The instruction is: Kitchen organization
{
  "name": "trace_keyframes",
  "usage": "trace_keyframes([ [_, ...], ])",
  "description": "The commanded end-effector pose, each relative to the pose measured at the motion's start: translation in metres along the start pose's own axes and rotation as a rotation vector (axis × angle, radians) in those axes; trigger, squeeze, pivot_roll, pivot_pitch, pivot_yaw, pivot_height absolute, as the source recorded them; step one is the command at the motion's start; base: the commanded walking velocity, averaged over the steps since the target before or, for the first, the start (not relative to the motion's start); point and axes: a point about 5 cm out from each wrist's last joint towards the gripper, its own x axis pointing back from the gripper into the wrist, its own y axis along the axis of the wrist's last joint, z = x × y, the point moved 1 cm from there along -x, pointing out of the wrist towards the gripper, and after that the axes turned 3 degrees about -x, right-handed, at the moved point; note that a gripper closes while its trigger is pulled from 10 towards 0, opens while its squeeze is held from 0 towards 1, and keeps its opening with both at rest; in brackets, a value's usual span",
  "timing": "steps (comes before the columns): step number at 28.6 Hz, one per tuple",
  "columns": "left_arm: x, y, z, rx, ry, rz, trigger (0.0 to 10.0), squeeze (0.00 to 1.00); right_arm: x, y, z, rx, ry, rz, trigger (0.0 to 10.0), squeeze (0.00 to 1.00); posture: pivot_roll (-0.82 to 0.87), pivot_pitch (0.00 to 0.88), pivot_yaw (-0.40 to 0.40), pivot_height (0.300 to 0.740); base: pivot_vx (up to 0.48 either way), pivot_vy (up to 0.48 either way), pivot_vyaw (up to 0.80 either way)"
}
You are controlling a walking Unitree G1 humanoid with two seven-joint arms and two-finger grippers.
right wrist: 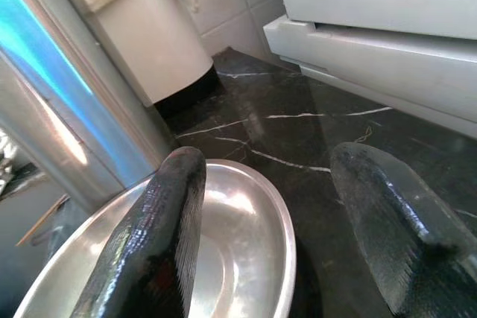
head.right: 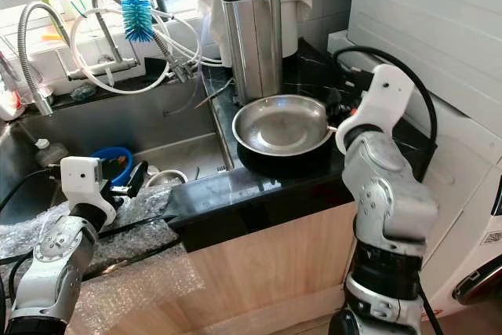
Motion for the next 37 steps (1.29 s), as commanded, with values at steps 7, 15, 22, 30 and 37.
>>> trace_keyframes([
  [7, 0.003, 0.000, 0.007, -0.026, 0.021, -0.001, 10.0, 0.00, -0.025, -0.018, 0.021, 0.014, 0.023, 0.070, 10.0, 0.00, -0.10, 0.000, 0.113, 0.740, 0.000, 0.000, 0.00],
  [15, 0.003, 0.000, 0.007, -0.029, 0.015, -0.004, 10.0, 0.00, -0.036, -0.031, 0.022, -0.030, -0.036, 0.110, 10.0, 0.00, -0.10, 0.000, 0.115, 0.740, 0.000, 0.000, 0.00],
  [22, 0.002, 0.001, 0.007, -0.033, 0.010, -0.004, 10.0, 0.00, -0.036, -0.009, 0.017, -0.066, -0.109, 0.020, 10.0, 0.00, -0.09, 0.000, 0.118, 0.740, 0.000, 0.000, 0.00],
  [30, 0.001, 0.000, 0.001, -0.029, -0.006, 0.000, 10.0, 0.00, -0.037, -0.017, 0.008, -0.035, -0.182, 0.042, 10.0, 0.00, -0.10, 0.000, 0.112, 0.740, 0.000, 0.000, 0.00],
  [37, 0.003, -0.001, 0.001, -0.031, -0.011, 0.005, 10.0, 0.00, -0.036, -0.032, 0.011, -0.078, -0.210, 0.110, 10.0, 0.00, -0.09, 0.000, 0.109, 0.740, 0.000, 0.000, 0.00],
])
